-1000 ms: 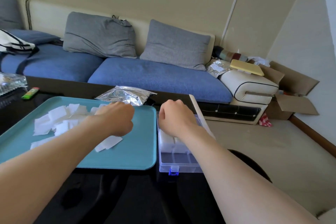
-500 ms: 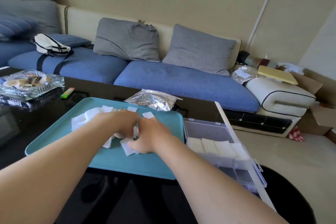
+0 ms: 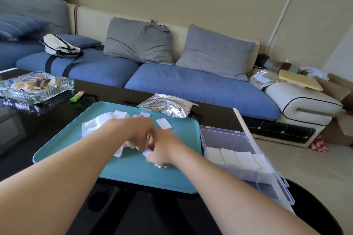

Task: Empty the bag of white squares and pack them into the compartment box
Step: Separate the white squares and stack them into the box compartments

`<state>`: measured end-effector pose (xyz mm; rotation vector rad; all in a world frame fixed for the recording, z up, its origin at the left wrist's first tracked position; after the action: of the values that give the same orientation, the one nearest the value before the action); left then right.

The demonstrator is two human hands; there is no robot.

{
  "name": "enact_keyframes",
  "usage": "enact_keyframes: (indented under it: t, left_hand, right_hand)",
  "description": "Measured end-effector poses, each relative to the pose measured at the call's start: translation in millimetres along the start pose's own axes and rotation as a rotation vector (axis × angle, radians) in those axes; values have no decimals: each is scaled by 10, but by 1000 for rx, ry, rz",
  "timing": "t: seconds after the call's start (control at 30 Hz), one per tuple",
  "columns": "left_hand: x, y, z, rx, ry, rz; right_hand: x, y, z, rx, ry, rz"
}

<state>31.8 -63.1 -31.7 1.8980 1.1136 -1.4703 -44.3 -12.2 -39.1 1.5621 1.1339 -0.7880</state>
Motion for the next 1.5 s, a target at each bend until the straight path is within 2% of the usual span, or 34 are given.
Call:
enact_keyframes:
  t: [0.1,0.2,0.33,0.47,0.53,0.6,0.73,0.8,0.87,0.93,1.03,1.17,1.3,1.5]
  left_hand:
    - [-25,-40,3,7,-12,-120]
    - [-179,-87,31,18,-141,-234]
    - [-341,-163,-6,75,-281,-563]
    - [-454,-190,-44,73,-386,-758]
    - [-488,-169,-63,67,-415,-857]
    - [-477,-140,-79,56,-431,-1010]
    - [-405,-105,-87,-1,-438,-1223]
    - [-386,-115,-75,-12,-450,-1286]
    - [-364,-134,-57,-21,-463,-1330]
    - [-354,-217,-33,-6,-454,-1379]
    - [-371,-373,12,50,-414,-1467]
    - [-416,-542,31,137,-344,-1495]
    - [-423,-525,26,129,-348,-1485]
    - [-410,-458,25,93,-368,-1490]
  right_hand:
    - [-148,-243,0,97,-26,166]
    - [-387,-437,-40,129,-131,300]
    - [-651,-624,-121,113,-271,629]
    - [-723,-673,-191,24,-214,822]
    - [-686,-759,-140,24,-151,857]
    - [-665,-905,-70,66,-157,846]
    - [-878,-1100,-126,104,-387,718]
    - [-987,-1140,-186,98,-488,764]
    - [-1001,-1133,-186,94,-470,961]
    - [-932,-1072,-165,119,-379,1146]
    - [-839,-1019,-111,161,-319,1294]
    - [-871,-1019,-126,166,-434,1272]
    - [-1010,-1022,-216,154,-599,1010]
    - [-1037,-992,-217,114,-594,889]
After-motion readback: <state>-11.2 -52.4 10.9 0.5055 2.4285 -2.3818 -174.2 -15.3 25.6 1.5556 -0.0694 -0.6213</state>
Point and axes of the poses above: each hand's wrist, its own z-axis towards the middle knuckle, its own x-axis out of the palm, y = z × x, the point moved 9 cm from there along z, towards the middle knuckle, and after that the axes turned 8 degrees about x, right-handed, at the moved point
